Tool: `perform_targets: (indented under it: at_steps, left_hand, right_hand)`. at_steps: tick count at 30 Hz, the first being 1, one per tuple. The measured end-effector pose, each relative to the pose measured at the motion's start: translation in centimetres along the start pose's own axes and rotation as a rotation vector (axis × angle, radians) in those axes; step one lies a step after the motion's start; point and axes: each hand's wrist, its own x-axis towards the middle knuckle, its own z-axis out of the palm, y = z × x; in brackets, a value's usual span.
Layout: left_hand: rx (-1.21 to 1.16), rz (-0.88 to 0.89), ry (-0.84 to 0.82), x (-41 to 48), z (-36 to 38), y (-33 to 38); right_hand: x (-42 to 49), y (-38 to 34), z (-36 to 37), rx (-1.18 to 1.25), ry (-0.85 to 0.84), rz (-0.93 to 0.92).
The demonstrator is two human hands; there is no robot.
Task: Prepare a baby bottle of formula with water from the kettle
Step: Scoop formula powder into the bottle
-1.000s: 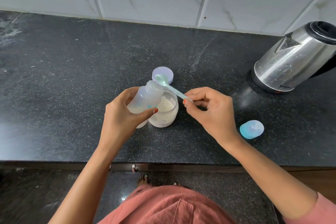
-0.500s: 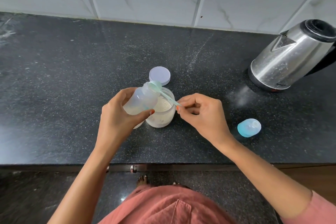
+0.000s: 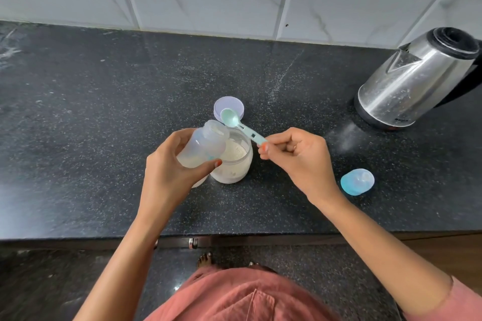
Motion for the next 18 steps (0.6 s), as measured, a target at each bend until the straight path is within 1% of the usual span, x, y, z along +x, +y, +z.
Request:
perform_targets:
  at_steps: [3,5,7,11,15,18]
  left_hand:
    - [-0.033,-0.009,0.004,-0.1,-0.2,-0.4]
    - [-0.057,-0.02,0.003,-0.3,-0.3,-0.7]
    - [-0.091,-0.037,0.005,-0.4,-0.4,-1.2]
    - [-0.163,-0.079,-0.014,-0.8,-0.7,-2.3]
    - [-0.198,-0.08,-0.058,-1.1,-1.0,-2.9]
    - [-0.21,-0.064,-0.088,-1.0,-1.1,-3.0]
  right_hand:
    - [0.7,-0.2,-0.4,0.121,0.036,0.075]
    - [1.2,-0.3,-0.5,0.09,0.04,0.088]
    - [1.6,-0.1,-0.4,-0.034,0.037,0.068]
    - [2.7,0.0,0.8,-0.365,0.0,-0.04]
    - [3.6,0.4,2.6,-0.705,-0.146,-0.131]
    - [4.0,0.7,3.8,-0.865,-0.182,-0.172]
